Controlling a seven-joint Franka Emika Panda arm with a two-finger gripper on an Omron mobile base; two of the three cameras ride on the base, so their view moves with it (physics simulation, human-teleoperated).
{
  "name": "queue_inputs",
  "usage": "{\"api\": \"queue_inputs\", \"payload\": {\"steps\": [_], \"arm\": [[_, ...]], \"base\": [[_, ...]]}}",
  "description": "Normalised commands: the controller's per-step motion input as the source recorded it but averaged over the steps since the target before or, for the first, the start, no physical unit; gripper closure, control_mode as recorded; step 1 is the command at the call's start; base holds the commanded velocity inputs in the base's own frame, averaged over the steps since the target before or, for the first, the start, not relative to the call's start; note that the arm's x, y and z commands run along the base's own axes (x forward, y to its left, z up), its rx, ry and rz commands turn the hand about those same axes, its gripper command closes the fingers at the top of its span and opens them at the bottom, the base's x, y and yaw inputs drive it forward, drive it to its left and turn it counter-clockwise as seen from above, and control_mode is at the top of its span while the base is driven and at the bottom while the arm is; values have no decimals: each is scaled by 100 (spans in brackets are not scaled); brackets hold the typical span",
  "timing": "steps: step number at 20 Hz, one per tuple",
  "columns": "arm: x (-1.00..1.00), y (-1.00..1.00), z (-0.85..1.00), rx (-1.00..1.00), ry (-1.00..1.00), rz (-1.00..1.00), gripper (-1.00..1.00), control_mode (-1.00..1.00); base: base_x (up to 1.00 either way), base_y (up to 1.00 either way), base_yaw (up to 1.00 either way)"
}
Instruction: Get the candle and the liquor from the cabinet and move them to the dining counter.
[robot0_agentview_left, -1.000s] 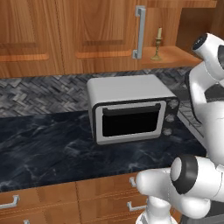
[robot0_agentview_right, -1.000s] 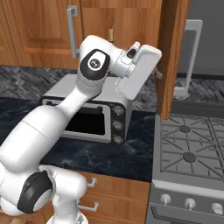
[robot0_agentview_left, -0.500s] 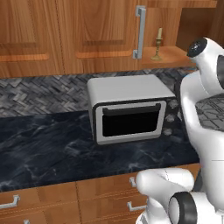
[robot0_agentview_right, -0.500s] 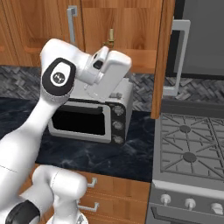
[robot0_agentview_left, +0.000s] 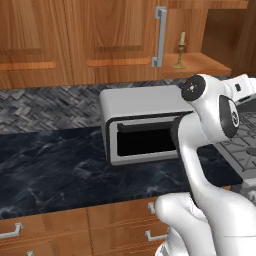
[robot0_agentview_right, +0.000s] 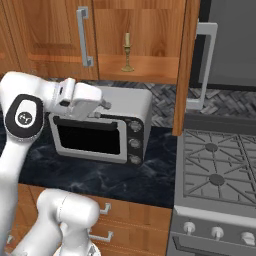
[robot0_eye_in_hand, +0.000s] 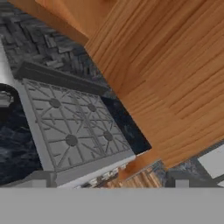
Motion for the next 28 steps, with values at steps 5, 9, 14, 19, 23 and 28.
{"api": "queue_inputs", "payload": {"steps": [5,9,14,19,23,28], "arm": [[36,93,4,15,-27,9,-100,-100],[52,81,16,20,-22,10,-100,-100],[58,66,11,18,-24,14,-100,-100],[35,20,6,9,-19,17,-100,-100],[14,0,-2,0,-1,0,-100,-100],[23,0,28,0,-26,7,-100,-100]], "base": [[0,0,0],[0,0,0],[0,0,0],[0,0,0],[0,0,0],[0,0,0]]}}
